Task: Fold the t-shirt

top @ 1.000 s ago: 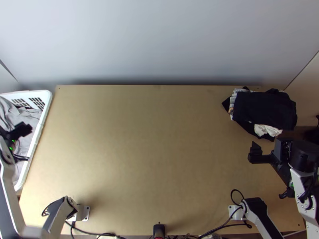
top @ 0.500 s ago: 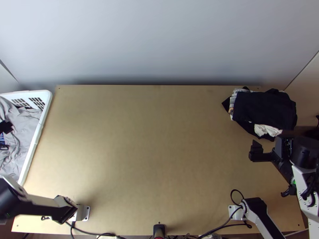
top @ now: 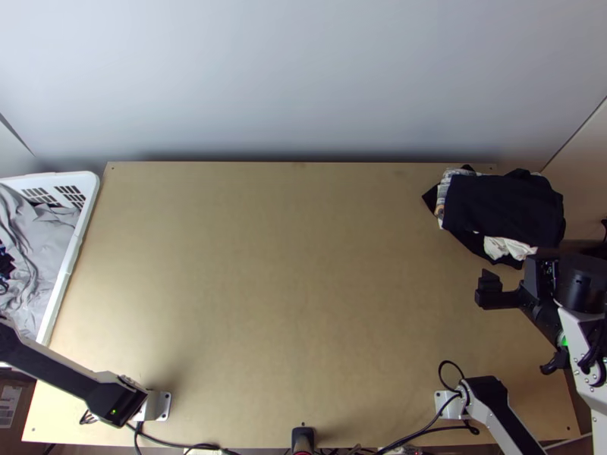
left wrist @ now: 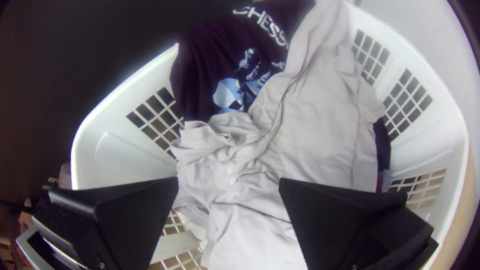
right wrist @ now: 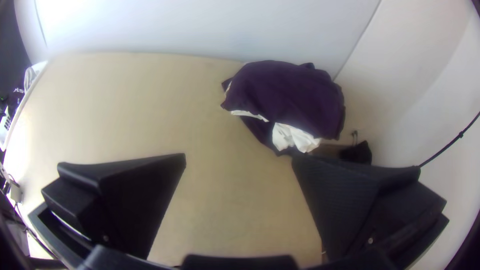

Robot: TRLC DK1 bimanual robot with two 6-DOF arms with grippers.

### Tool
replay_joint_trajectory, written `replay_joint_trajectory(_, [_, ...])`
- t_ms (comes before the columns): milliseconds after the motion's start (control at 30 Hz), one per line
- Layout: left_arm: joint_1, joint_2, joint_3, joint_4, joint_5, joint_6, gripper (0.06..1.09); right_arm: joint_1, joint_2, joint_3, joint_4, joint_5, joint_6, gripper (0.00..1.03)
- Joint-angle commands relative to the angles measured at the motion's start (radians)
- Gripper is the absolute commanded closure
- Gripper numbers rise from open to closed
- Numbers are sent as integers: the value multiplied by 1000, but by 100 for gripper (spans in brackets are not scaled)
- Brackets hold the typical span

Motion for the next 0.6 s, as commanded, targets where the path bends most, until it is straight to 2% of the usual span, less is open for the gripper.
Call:
replay_joint_trajectory(0, [31, 245, 190, 9, -47, -5, 11, 0, 15, 1, -47, 1, -7, 4])
replay_joint_trajectory(567, [40, 570, 536, 24, -100, -30, 11, -11, 0, -97, -97, 3, -67, 4])
